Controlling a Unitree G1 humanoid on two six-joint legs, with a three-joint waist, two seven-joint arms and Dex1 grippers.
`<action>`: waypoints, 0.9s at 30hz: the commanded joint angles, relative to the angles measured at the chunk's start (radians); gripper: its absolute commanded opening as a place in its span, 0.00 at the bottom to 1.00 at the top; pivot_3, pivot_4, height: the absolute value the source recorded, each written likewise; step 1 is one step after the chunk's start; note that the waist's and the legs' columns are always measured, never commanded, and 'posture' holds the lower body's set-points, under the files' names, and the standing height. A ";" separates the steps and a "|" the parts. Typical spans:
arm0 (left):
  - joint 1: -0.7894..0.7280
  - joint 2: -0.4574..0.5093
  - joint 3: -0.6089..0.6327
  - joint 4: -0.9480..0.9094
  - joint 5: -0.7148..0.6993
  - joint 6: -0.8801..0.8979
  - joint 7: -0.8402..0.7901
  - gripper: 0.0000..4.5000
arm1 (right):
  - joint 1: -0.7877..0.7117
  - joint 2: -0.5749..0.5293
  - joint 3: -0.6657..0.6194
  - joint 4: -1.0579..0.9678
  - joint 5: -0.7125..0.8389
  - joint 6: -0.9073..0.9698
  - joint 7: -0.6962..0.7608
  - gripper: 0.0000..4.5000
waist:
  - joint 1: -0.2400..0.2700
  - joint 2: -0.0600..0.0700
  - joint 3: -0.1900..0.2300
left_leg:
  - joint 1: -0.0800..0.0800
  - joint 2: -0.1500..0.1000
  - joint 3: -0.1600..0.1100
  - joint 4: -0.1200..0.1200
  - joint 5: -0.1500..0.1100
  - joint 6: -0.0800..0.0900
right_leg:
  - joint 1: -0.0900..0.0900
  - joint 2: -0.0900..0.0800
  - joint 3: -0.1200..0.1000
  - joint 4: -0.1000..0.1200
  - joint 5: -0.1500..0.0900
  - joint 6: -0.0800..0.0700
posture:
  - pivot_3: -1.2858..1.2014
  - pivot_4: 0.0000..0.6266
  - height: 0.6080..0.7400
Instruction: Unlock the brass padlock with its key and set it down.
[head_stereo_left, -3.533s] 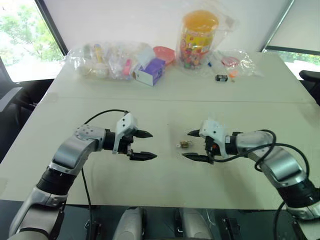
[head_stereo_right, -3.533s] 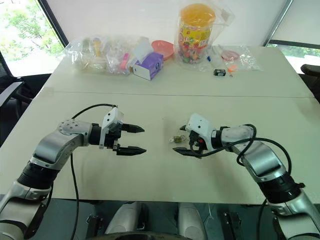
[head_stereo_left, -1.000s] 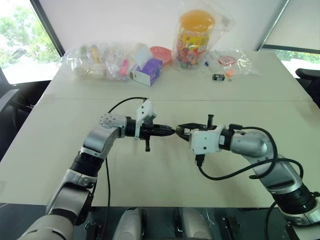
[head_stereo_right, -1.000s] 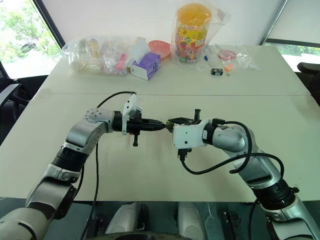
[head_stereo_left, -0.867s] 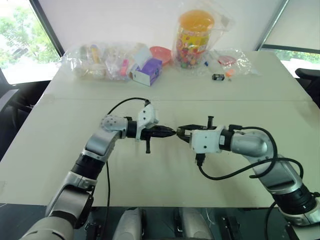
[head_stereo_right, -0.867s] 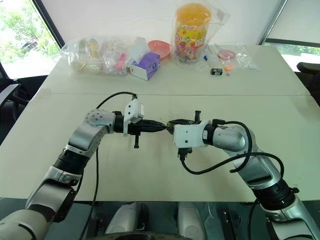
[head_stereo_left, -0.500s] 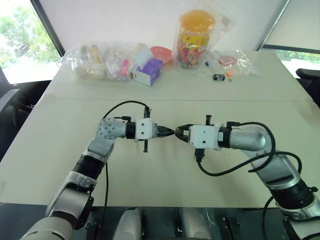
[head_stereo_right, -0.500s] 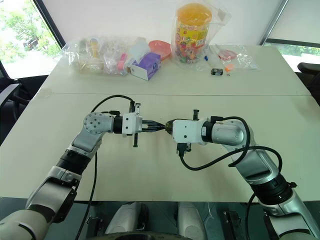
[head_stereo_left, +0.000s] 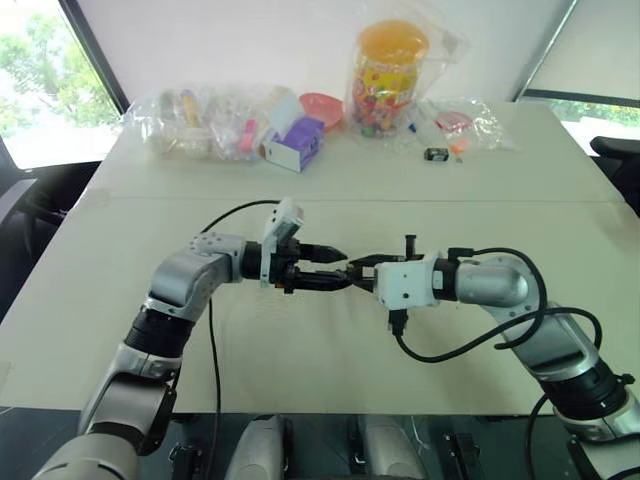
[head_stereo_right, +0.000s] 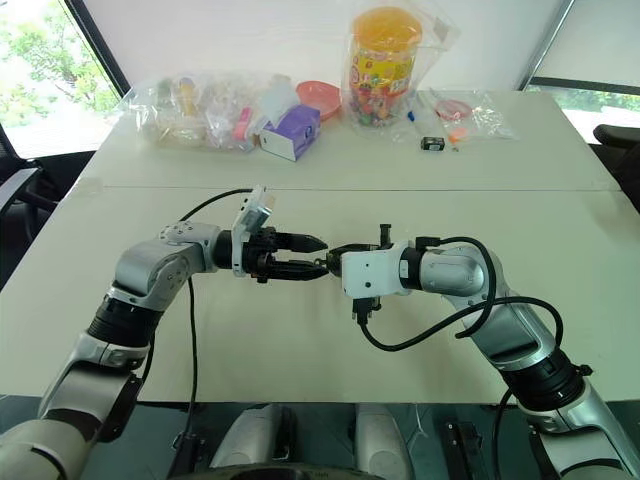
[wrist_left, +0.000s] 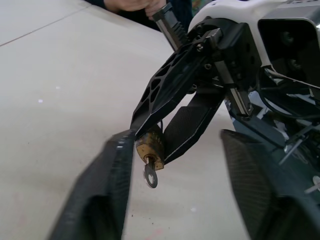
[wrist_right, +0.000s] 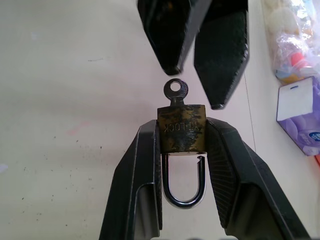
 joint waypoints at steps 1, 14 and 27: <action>-0.013 -0.025 0.004 0.017 0.021 -0.015 0.037 0.62 | -0.013 -0.001 -0.012 -0.022 -0.005 -0.007 -0.012 0.15 | 0.000 0.000 0.000 | 0.000 0.000 0.000 0.000 0.000 0.000 | 0.000 0.000 0.000 0.000 0.000 0.000 | 0.52 0.24 0.96; -0.020 -0.090 0.010 0.107 0.075 -0.077 0.077 0.50 | -0.009 0.000 -0.014 -0.037 -0.012 -0.003 -0.012 0.15 | 0.001 0.000 0.000 | 0.000 0.000 0.000 0.000 0.000 0.000 | 0.000 0.000 0.000 0.000 0.000 0.000 | 0.52 0.24 0.96; -0.018 -0.124 0.013 0.123 0.062 -0.039 0.076 0.01 | -0.008 0.001 -0.012 -0.061 -0.016 0.013 -0.008 0.15 | 0.000 0.000 0.000 | 0.000 0.000 0.000 0.000 0.000 0.000 | 0.000 0.000 0.000 0.000 0.000 0.000 | 0.52 0.24 0.96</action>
